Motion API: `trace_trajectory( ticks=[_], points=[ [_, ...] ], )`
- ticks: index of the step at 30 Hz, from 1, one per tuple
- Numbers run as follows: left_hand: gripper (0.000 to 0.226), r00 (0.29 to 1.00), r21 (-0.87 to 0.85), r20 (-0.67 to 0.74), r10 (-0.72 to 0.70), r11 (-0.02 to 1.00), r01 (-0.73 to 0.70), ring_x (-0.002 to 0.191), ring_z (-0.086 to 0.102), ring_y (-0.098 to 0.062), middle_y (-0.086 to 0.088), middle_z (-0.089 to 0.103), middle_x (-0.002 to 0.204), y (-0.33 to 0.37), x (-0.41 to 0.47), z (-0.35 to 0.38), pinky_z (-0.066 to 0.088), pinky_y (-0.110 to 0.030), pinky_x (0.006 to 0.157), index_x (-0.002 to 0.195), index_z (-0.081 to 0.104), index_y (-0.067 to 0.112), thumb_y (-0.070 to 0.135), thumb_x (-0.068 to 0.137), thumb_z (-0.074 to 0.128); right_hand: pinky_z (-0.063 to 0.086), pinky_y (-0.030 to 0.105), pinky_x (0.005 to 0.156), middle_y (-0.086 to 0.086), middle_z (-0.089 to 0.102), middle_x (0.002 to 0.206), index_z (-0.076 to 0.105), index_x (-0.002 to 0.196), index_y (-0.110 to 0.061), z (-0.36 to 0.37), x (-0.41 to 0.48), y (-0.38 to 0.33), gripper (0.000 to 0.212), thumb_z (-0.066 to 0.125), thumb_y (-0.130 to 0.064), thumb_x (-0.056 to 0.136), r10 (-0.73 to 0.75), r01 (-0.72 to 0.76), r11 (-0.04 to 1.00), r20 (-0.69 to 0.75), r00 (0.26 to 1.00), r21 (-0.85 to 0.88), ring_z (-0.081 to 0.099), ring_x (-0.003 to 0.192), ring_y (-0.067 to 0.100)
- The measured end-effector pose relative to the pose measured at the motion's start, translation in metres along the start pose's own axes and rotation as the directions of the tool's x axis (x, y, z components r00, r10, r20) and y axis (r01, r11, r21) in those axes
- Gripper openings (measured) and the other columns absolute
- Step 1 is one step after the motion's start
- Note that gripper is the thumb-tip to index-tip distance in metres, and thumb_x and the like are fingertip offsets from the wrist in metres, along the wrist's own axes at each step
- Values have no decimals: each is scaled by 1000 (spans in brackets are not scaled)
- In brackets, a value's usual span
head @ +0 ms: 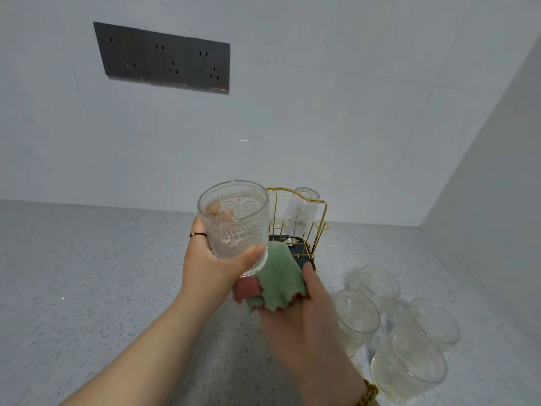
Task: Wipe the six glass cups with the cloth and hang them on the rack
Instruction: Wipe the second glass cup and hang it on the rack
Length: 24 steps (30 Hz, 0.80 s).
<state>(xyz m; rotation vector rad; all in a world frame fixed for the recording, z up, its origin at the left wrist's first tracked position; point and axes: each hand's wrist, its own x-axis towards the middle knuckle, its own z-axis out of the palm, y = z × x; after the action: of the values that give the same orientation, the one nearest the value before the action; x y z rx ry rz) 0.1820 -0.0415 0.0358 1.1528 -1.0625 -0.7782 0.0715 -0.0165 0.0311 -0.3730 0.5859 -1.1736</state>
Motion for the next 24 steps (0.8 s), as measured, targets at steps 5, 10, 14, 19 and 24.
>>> trace_trajectory(
  ticks=[5,10,14,19,24],
  points=[
    [58,977,138,209,-41,990,12,64,57,22,28,67,67,4,-18,-5,42,1,52,83,47,35,-1,54,82,45,40,91,17,65,112,58,114,-3,-9,5,-6,45,31,-34,95,-59,64,996,-82,995,58,60,103,28],
    [59,909,314,403,-106,949,-28,73,53,25,26,59,78,4,-19,-17,40,3,58,86,45,43,3,60,80,54,17,62,0,70,81,64,94,-17,-2,9,-37,31,34,-27,96,-181,192,968,78,980,-160,67,69,4],
    [63,869,367,470,-153,929,-35,80,51,23,28,54,93,6,-18,-20,40,3,64,91,40,48,16,58,83,52,21,74,-7,70,96,64,105,-26,6,20,-57,40,27,-39,94,-72,188,800,220,973,-570,66,87,4],
    [72,866,449,472,-165,890,-75,93,53,5,25,52,102,9,-2,-34,38,-8,71,101,35,46,21,56,85,54,28,77,-10,62,114,69,88,-23,15,21,-72,37,34,-33,94,20,234,485,279,960,-843,60,107,18],
    [77,791,522,568,-228,842,-132,105,54,-1,22,54,113,19,-1,-42,44,-17,85,108,36,45,32,50,85,44,12,74,-13,54,84,50,120,-24,24,32,-72,41,61,-9,83,29,409,47,411,911,-911,53,78,5]
  ],
)
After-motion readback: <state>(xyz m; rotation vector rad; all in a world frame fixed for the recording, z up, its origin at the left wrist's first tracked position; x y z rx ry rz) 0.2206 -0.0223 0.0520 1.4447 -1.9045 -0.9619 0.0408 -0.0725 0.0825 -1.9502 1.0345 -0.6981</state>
